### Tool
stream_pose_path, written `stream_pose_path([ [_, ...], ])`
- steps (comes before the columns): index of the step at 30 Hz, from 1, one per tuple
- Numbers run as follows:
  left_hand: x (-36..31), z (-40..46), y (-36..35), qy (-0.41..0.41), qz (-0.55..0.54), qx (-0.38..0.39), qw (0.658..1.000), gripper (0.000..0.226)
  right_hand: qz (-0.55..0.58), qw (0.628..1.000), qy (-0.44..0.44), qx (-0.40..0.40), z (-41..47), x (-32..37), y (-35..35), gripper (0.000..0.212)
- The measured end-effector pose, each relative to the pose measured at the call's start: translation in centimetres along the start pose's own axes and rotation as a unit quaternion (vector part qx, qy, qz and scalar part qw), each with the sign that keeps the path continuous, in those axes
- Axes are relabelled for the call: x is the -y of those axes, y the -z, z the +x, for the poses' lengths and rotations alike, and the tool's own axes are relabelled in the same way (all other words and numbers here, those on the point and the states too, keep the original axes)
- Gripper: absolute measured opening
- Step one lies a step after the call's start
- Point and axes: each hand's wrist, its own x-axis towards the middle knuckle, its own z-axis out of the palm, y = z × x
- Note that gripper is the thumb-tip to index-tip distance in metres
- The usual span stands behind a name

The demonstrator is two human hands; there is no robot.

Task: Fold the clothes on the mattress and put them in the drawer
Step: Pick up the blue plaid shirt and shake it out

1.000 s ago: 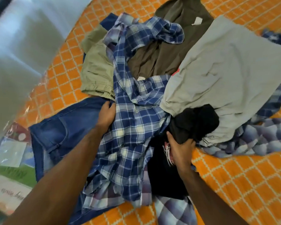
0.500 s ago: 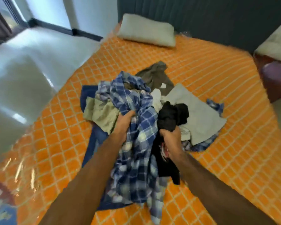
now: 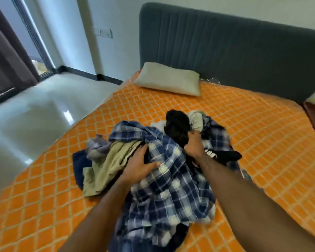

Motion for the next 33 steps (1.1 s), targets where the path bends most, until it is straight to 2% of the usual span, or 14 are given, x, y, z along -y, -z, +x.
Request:
stream_pose_path([
  [3,3.6,4.1,-6.7,0.039,0.09,0.035,0.995,0.1,-0.079,0.992,-0.006,0.094,2.6,-10.6,-4.9,0.094],
  [5,5.9,4.3,-10.6,0.044,0.062,0.099,0.992,0.106,-0.219,0.96,-0.017,0.173,1.0,-15.6,-7.9,0.12],
  [6,7.4,4.3,-12.4,0.04,0.052,0.112,0.992,0.109,-0.271,0.945,-0.014,0.184,0.2,-17.7,-9.4,0.121],
  [8,10.3,4.8,-15.1,0.033,0.053,0.098,0.993,0.113,-0.304,0.942,0.011,0.144,-1.3,-20.0,-11.7,0.104],
  [11,11.8,6.2,-17.4,0.024,0.152,0.054,0.987,0.118,-0.323,0.936,0.032,0.136,-0.9,-22.3,-14.0,0.091],
  [14,10.9,6.2,-17.4,0.055,0.181,0.054,0.98,0.121,-0.312,0.939,0.049,0.139,-1.3,-22.7,-14.5,0.093],
  [17,10.0,5.0,-17.6,0.066,0.122,0.044,0.989,0.118,-0.289,0.949,0.053,0.118,-1.4,-22.4,-14.1,0.094],
  [19,9.7,4.2,-18.5,0.067,0.087,-0.006,0.994,0.117,-0.281,0.951,0.047,0.12,-1.6,-22.2,-13.7,0.098],
  [20,9.6,3.7,-19.1,0.073,0.104,-0.042,0.991,0.116,-0.277,0.952,0.046,0.118,-1.7,-22.3,-13.6,0.102],
  [23,9.4,2.3,-20.5,0.096,0.136,-0.12,0.979,0.096,-0.286,0.948,0.053,0.126,-1.8,-22.3,-13.1,0.105],
  [26,9.0,-0.1,-19.7,0.104,0.103,-0.166,0.975,0.043,-0.269,0.955,0.069,0.107,-2.1,-22.5,-12.9,0.105],
  [28,8.1,-1.9,-18.0,0.093,0.164,-0.157,0.969,0.02,-0.254,0.959,0.082,0.097,-2.5,-22.4,-13.1,0.106],
  [31,6.2,-4.8,-16.6,0.085,0.232,-0.191,0.95,0.002,-0.239,0.961,0.112,0.077,-2.8,-22.8,-12.7,0.11],
  [33,5.2,-6.3,-16.4,0.087,0.255,-0.242,0.932,0.009,-0.238,0.96,0.126,0.076,-2.8,-22.5,-12.8,0.11],
])
